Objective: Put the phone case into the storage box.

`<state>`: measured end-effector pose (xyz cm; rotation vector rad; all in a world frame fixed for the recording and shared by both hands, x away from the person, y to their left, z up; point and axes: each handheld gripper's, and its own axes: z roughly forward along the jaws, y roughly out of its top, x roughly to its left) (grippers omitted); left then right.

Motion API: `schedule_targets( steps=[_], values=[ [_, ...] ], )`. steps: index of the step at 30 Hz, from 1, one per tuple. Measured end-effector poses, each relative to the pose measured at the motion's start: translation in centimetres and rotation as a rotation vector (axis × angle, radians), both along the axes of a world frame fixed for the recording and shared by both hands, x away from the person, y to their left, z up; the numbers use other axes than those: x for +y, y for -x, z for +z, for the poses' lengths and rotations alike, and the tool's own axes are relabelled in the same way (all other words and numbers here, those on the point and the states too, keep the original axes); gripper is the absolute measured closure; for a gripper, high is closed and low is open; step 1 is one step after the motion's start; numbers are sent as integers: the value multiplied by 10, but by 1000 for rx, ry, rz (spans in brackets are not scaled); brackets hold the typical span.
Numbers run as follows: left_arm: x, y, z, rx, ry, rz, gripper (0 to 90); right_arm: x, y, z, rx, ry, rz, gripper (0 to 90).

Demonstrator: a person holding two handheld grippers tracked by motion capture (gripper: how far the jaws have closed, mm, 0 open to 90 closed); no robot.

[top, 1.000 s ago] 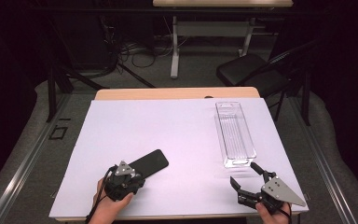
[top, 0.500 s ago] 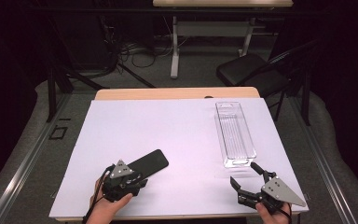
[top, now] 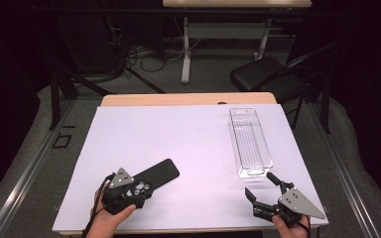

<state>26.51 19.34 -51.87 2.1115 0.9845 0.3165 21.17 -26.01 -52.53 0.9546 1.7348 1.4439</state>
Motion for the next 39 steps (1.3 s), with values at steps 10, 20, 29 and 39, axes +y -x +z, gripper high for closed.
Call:
schedule_targets(
  steps=[10, 20, 29, 39],
  values=[
    [1, -10, 8, 40, 21, 1, 154, 0, 0, 1, -4, 1, -1, 142],
    [-5, -29, 16, 113, -21, -83, 6, 0, 1, 1, -5, 3, -5, 142],
    [-13, -45, 22, 122, -143, -139, 5, 0, 1, 1, -3, 5, -5, 142],
    [-29, -56, 21, 152, -265, -199, 6, 1, 1, 0, 6, 4, -1, 142]
  ],
)
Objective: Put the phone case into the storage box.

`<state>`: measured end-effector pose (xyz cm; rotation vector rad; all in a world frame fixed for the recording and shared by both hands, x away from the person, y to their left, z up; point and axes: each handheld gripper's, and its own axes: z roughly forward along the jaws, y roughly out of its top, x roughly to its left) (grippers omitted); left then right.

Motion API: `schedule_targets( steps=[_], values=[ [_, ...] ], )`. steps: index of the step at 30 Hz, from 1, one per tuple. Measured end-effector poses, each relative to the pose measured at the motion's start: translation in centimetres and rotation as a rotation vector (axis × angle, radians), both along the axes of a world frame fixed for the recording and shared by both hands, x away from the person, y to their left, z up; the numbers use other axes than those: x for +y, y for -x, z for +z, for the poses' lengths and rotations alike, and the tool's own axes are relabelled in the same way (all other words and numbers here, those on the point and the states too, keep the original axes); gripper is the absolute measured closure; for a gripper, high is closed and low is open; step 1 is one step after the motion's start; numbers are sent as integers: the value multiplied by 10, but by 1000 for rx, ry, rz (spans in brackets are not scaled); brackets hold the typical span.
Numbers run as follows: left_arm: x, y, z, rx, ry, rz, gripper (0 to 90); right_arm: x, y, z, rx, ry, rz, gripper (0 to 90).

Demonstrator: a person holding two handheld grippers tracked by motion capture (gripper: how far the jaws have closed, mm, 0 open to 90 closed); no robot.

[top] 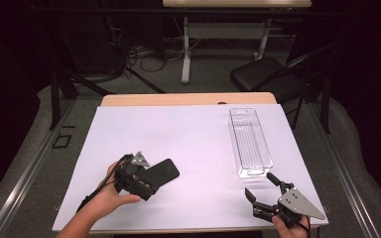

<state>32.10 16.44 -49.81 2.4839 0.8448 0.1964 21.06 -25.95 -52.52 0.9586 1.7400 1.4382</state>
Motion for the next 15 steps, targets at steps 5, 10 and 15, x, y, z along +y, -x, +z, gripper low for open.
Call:
schedule_targets(
  steps=[5, 10, 15],
  values=[
    [-6, -8, 0, 28, -41, -17, 5, 1, 0, 0, 1, 4, 4, 142],
    [-9, -17, 0, 48, -91, -22, 5, 2, 0, 0, -2, 6, 10, 142],
    [-10, -21, -1, 70, -125, -18, 5, 2, -1, -1, 1, 7, 12, 142]
  ],
)
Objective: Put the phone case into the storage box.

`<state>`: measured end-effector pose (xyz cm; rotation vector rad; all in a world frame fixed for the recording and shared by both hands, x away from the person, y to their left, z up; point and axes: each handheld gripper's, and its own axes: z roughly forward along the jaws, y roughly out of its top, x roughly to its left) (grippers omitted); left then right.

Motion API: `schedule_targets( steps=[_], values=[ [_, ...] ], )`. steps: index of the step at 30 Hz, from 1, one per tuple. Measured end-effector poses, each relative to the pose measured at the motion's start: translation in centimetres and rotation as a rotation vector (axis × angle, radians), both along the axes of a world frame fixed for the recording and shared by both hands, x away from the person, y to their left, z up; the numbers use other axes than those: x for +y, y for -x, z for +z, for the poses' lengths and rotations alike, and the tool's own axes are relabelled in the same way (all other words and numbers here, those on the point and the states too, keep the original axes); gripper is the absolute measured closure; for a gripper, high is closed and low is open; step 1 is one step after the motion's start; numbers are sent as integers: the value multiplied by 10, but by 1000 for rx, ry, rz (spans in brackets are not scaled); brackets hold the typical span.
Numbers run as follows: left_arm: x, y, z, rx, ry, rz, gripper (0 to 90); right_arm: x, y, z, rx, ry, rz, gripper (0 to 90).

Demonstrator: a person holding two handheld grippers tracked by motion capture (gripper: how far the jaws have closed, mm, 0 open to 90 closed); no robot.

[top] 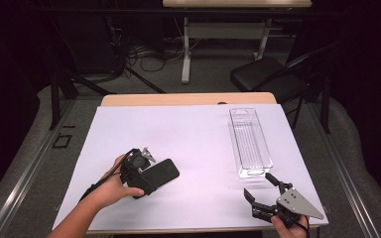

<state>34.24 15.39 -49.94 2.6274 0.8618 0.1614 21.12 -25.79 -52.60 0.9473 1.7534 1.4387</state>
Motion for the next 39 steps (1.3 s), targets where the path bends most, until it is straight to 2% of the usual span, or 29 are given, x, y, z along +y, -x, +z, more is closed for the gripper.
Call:
schedule_targets(
  steps=[2, 6, 15, 19, 25, 26, 27, 28, 39],
  values=[
    [-1, -4, -1, 25, -14, 5, 5, 0, 0, 0, 2, -1, 1, 142],
    [-2, -9, -1, 35, -22, 9, 5, 1, 0, 0, 1, 1, 3, 142],
    [-7, -13, -1, 36, -39, -14, 5, 2, -1, -1, 4, -4, 6, 142],
    [-12, -18, -5, 47, -69, -40, 6, 2, -1, -1, 5, -1, 7, 142],
    [-12, -18, -5, 47, -69, -40, 6, 2, -1, -1, 5, 0, 8, 142],
    [-21, -27, -14, 43, -133, -53, 6, 2, -1, -1, 5, 0, 8, 142],
    [-21, -27, -14, 43, -133, -53, 6, 2, -1, -1, 5, 0, 8, 142],
    [-24, -30, -18, 59, -150, -58, 6, 1, -1, -1, 6, 1, 9, 142],
    [-32, -34, -31, 107, -267, -93, 7, 1, -1, -2, 7, 2, 14, 142]
  ],
)
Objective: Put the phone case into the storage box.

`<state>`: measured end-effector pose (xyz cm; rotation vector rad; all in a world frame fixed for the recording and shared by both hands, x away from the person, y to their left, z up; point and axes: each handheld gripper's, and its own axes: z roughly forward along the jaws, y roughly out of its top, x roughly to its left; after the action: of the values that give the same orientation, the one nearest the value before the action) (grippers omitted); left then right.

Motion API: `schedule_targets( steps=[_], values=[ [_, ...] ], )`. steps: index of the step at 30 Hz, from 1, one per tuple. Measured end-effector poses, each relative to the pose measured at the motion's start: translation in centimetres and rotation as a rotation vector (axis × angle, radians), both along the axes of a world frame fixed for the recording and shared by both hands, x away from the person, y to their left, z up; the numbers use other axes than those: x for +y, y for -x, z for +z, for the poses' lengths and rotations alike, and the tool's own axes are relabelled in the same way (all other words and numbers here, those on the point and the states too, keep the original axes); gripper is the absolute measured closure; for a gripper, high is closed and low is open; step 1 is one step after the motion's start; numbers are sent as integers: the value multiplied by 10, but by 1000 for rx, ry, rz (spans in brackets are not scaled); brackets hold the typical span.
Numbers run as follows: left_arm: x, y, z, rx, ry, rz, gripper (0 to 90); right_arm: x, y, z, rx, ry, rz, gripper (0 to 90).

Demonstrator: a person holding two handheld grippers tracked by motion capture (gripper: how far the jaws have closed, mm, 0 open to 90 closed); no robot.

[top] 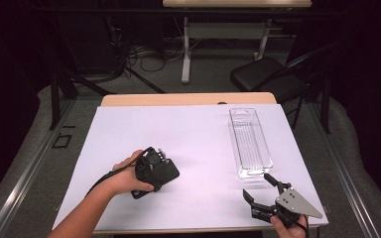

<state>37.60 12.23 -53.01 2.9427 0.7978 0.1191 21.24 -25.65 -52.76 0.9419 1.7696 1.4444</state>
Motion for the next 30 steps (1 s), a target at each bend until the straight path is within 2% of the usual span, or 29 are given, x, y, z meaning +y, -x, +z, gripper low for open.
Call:
schedule_targets(
  steps=[3, 5, 10, 11, 18, 21, 30],
  values=[
    [0, -1, -2, 4, -14, 2, 12, 0, 0, 0, 1, 1, -1, 142],
    [1, -1, -4, 21, -28, 0, 29, 0, 0, 0, 0, 0, 0, 142],
    [2, -3, -4, 50, -26, 4, 58, 0, 0, 0, 1, 1, 1, 142],
    [4, -6, -6, 73, -16, 20, 60, 0, 0, 0, 0, 1, 1, 143],
    [4, -6, -6, 73, -16, 20, 40, 0, 0, 0, 1, 1, 1, 142],
    [6, -9, -7, 99, -7, 31, 42, 0, 0, 0, 3, 3, 2, 142],
    [6, -10, -8, 103, -3, 33, 43, -1, 0, 0, 3, 3, 3, 143]
  ],
)
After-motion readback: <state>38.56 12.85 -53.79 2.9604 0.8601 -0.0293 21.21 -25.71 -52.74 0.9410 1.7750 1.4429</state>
